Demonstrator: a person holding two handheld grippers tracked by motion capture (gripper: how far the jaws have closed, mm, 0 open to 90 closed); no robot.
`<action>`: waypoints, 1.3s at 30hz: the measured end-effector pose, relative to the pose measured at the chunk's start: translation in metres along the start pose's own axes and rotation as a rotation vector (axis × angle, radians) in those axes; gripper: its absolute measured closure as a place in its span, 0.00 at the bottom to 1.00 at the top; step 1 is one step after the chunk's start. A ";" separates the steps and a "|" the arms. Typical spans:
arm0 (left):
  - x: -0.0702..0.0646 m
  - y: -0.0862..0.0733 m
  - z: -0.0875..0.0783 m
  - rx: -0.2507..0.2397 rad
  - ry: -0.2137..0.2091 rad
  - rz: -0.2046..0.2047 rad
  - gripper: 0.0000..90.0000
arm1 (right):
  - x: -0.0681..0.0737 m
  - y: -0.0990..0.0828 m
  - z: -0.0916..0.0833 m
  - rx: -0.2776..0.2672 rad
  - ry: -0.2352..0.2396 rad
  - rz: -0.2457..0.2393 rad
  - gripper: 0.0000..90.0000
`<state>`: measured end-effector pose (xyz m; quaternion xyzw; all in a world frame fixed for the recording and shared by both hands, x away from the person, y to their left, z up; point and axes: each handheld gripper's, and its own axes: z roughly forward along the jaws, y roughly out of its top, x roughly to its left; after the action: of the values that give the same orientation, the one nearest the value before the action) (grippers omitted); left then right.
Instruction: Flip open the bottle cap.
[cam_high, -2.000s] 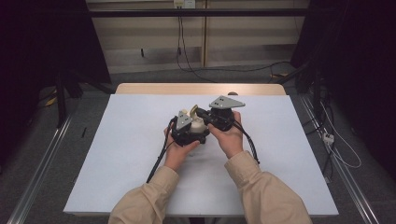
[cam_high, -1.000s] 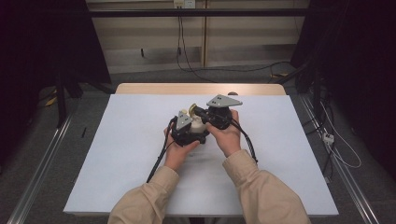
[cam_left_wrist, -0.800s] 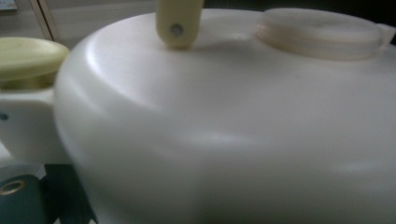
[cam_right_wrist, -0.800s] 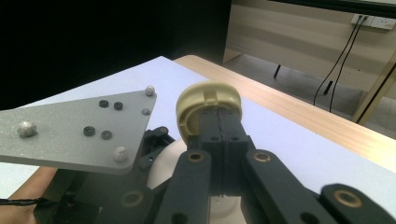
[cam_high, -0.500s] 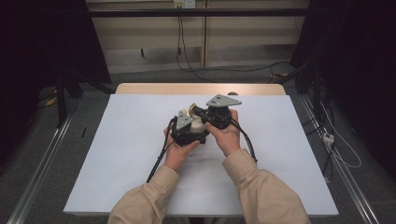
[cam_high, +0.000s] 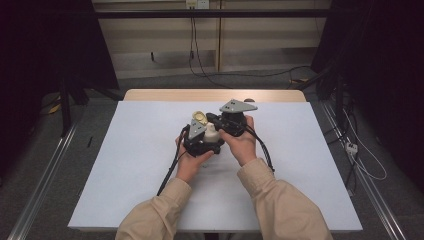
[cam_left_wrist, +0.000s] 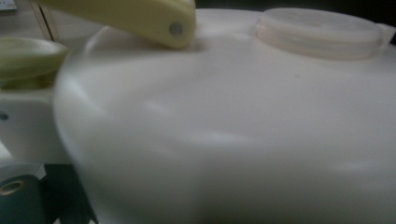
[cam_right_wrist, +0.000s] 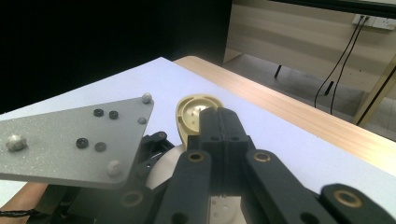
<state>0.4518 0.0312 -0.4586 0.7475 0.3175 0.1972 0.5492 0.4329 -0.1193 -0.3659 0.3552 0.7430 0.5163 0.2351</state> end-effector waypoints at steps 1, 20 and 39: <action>0.000 0.000 0.000 -0.001 0.000 0.000 0.06 | 0.000 0.000 0.000 0.000 0.002 -0.001 1.00; 0.001 -0.001 -0.005 0.087 0.003 0.025 0.04 | -0.005 -0.022 -0.028 0.000 -0.012 0.012 0.63; 0.000 -0.005 -0.015 0.165 0.007 0.066 0.04 | -0.014 -0.081 -0.074 0.012 0.003 0.079 0.27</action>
<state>0.4409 0.0425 -0.4585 0.7994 0.3099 0.1911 0.4779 0.3656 -0.1921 -0.4157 0.3849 0.7317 0.5215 0.2111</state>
